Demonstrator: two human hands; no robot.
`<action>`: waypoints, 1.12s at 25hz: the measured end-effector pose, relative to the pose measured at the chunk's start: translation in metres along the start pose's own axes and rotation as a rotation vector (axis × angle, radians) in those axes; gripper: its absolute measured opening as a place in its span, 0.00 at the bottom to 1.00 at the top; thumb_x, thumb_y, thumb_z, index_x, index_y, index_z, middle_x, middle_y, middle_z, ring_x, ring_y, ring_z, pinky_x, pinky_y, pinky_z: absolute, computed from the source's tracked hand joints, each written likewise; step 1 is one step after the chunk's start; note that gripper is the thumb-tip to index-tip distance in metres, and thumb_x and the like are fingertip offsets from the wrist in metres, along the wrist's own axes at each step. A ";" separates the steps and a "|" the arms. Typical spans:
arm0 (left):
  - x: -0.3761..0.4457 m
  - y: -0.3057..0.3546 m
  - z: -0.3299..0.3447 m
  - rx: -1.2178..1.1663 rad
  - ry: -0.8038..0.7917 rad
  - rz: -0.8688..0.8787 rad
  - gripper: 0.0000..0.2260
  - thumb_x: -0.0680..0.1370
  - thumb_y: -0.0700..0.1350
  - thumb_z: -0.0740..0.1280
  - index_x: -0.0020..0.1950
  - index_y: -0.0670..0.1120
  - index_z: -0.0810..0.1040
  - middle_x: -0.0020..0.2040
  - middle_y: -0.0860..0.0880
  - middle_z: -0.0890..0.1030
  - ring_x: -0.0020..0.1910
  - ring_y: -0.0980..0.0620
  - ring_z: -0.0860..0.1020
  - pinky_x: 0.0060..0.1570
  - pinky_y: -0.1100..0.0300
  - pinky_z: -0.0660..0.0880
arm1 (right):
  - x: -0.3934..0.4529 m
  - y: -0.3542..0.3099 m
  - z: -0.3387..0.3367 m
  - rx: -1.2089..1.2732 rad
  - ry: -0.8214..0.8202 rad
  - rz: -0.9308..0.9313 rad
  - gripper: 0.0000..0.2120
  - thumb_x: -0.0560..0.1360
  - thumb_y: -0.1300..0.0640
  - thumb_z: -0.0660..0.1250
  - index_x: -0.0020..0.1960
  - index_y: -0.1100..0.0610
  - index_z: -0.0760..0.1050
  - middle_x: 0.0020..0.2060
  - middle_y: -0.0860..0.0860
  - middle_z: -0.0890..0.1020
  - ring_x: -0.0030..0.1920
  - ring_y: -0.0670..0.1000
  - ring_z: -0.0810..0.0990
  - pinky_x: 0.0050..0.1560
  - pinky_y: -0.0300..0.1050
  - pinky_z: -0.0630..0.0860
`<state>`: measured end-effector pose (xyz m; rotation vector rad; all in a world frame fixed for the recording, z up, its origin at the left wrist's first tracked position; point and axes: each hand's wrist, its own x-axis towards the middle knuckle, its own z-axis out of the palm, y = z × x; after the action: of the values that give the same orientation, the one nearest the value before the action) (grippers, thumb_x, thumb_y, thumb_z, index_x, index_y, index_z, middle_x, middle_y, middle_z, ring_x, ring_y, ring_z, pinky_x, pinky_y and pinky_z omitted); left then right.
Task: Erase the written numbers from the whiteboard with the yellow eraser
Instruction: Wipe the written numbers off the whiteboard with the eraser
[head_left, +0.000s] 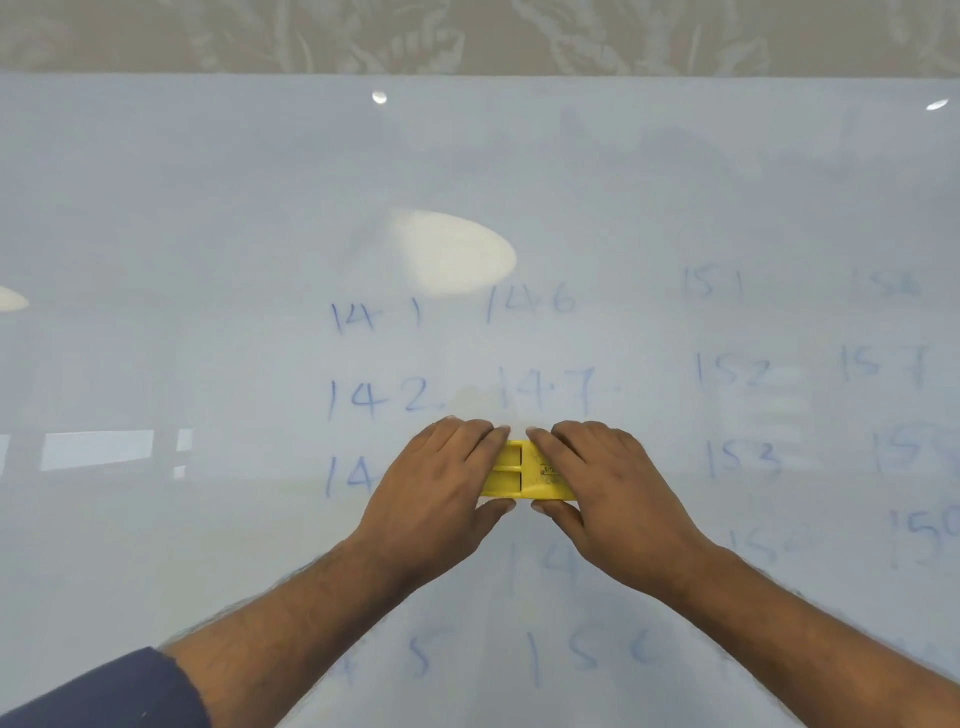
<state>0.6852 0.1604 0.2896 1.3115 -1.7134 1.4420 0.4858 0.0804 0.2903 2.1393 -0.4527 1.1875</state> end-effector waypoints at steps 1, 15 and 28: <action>-0.003 -0.009 0.000 0.023 0.006 -0.050 0.29 0.73 0.59 0.73 0.68 0.41 0.77 0.60 0.46 0.81 0.58 0.45 0.81 0.64 0.49 0.76 | 0.005 0.001 0.003 0.000 0.029 0.000 0.28 0.73 0.48 0.71 0.69 0.57 0.70 0.56 0.51 0.77 0.53 0.54 0.76 0.53 0.50 0.75; -0.036 -0.139 -0.013 0.269 -0.059 -0.331 0.34 0.81 0.64 0.50 0.82 0.44 0.54 0.82 0.49 0.57 0.81 0.50 0.55 0.78 0.56 0.48 | 0.083 0.004 0.050 0.052 0.200 0.043 0.28 0.75 0.48 0.69 0.72 0.55 0.68 0.52 0.51 0.76 0.47 0.56 0.74 0.46 0.51 0.72; -0.008 -0.256 0.025 0.139 0.048 -0.347 0.33 0.81 0.64 0.40 0.82 0.47 0.43 0.83 0.53 0.44 0.82 0.55 0.41 0.80 0.55 0.42 | 0.170 -0.020 0.090 -0.054 0.379 0.198 0.27 0.75 0.50 0.70 0.70 0.61 0.70 0.50 0.56 0.77 0.46 0.59 0.75 0.44 0.52 0.71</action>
<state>0.9251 0.1515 0.3826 1.5464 -1.2946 1.3918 0.6444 0.0354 0.3925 1.7973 -0.5244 1.6313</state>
